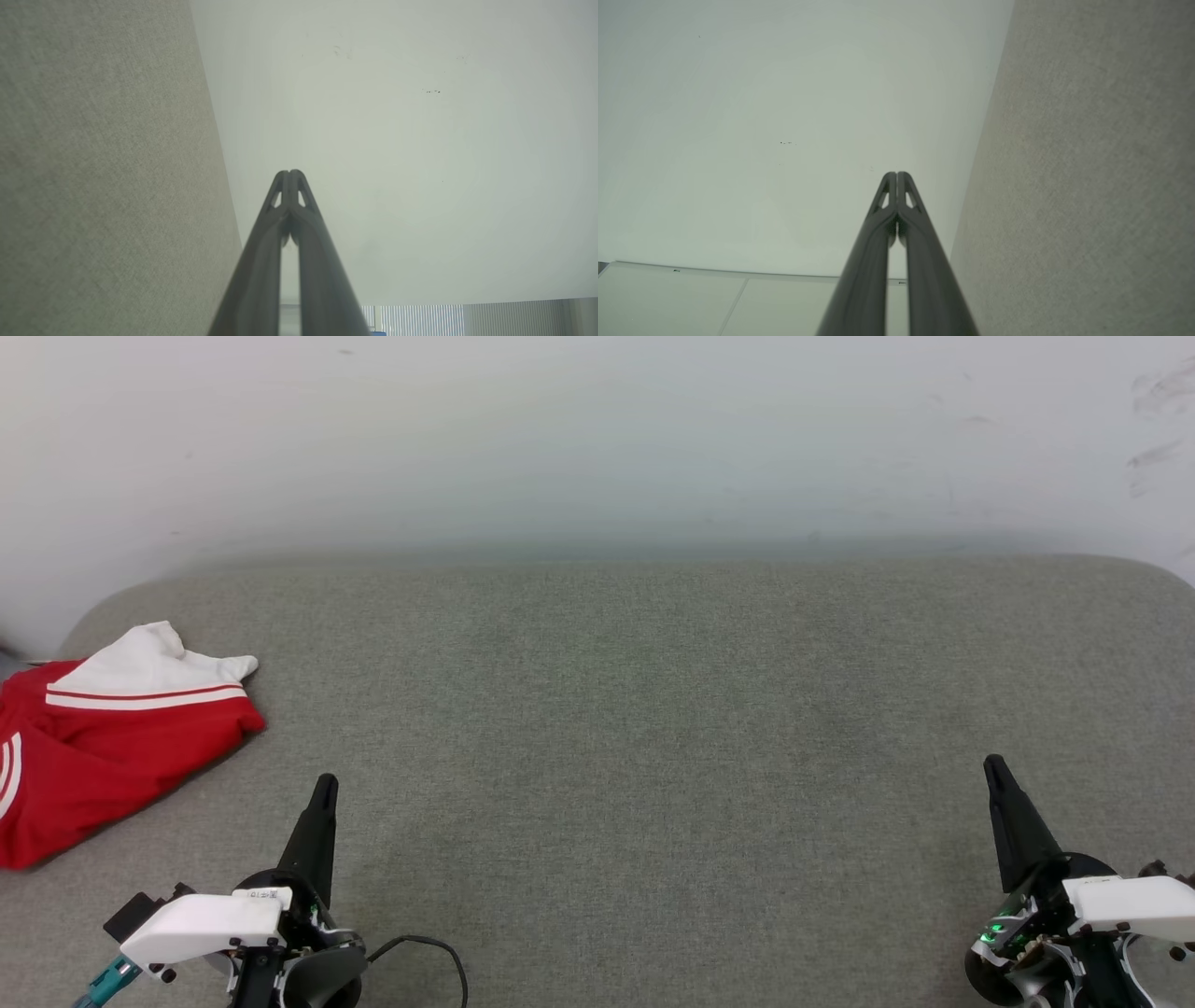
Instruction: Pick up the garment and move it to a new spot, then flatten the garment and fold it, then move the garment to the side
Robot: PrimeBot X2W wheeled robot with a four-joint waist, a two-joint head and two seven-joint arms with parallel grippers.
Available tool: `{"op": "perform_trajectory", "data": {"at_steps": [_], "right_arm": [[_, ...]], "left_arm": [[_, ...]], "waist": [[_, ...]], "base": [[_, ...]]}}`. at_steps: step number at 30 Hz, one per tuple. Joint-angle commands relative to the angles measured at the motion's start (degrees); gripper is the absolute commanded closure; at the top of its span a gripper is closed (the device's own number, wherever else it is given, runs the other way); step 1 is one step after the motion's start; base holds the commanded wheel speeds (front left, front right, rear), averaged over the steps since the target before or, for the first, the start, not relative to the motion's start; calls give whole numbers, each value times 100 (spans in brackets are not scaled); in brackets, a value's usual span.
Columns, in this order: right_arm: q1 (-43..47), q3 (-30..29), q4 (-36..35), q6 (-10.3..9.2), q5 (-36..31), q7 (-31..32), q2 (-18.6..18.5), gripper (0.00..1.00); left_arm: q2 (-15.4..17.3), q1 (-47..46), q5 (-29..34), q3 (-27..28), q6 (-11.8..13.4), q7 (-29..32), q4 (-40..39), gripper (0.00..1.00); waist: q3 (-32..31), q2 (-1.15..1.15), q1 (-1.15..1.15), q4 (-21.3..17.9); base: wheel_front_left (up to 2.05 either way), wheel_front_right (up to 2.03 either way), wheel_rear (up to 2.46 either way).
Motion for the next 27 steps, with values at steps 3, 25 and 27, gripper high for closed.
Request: {"op": "perform_trajectory", "data": {"at_steps": [3, 25, 27], "right_arm": [[-66, 4, 1, -2, -27, 5, 18, 100], [-66, 4, 1, -2, -27, 4, 18, 100], [-66, 3, 1, -2, -26, 4, 18, 100]], "left_arm": [[-6, -32, 2, 17, -12, 11, -8, 100], [-6, -32, 2, 16, -12, 11, -8, 100], [-6, -32, 2, 15, -12, 11, -8, 100]], "waist": [[0, 0, 0, 0], [0, 0, 0, 0], [0, 0, 0, 0]], "base": [[0, 0, 0], [0, 0, 0], [0, 0, 0]]}}
